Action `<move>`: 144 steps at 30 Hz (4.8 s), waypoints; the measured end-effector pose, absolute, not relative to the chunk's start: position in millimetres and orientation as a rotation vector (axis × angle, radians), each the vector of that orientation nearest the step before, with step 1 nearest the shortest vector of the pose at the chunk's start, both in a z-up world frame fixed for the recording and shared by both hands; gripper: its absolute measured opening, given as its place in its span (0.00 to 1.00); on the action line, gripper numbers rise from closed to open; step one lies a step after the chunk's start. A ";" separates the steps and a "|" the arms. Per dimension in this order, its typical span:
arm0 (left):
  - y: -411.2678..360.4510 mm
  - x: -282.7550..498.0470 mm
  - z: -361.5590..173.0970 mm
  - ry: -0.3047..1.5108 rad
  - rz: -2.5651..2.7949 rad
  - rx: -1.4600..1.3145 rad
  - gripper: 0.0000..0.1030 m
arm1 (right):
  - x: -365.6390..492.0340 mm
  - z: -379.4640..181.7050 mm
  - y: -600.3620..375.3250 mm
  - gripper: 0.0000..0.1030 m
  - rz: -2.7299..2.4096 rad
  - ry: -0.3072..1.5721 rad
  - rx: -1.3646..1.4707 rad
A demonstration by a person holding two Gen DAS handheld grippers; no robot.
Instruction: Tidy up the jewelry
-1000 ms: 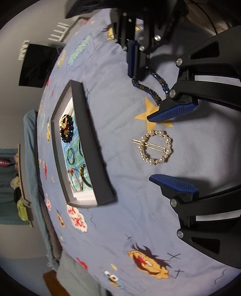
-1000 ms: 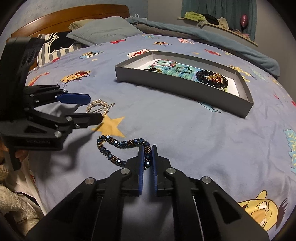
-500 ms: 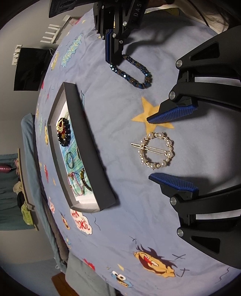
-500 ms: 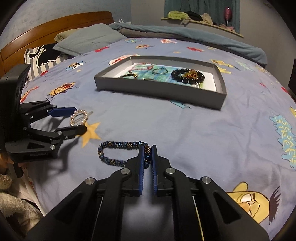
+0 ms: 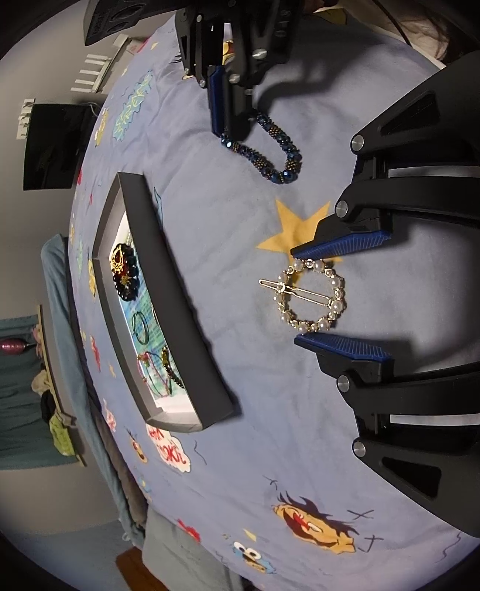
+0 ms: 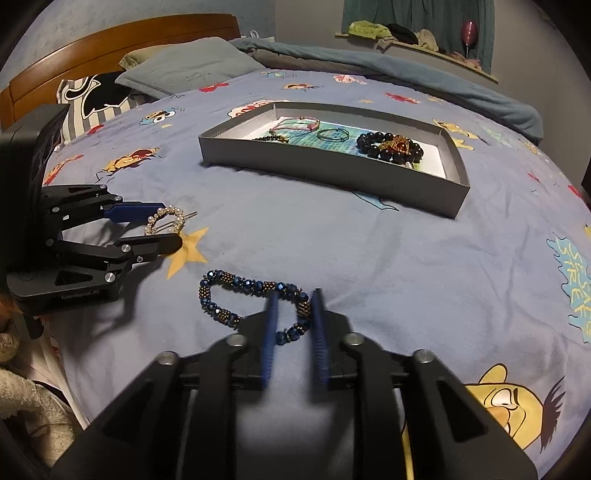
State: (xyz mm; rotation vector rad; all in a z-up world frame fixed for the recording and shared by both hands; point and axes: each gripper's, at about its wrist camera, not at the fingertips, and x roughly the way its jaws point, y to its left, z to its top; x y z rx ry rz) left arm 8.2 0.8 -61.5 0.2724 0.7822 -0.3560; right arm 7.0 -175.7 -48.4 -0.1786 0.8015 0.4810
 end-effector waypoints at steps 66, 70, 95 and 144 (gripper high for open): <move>-45.0 232.2 -30.8 0.951 -0.408 0.198 0.46 | 187.5 -10.9 -207.7 0.22 0.316 0.755 -0.017; -35.5 209.5 -13.8 0.908 -0.405 0.185 0.52 | 169.2 1.1 -214.4 0.25 0.314 0.735 -0.013; 20.6 41.4 7.6 0.783 -0.178 0.104 0.87 | 39.0 17.1 -226.3 0.81 0.326 0.759 0.009; 7.7 23.5 14.8 0.723 -0.113 0.115 0.90 | 16.4 25.0 -222.5 0.94 0.240 0.678 0.010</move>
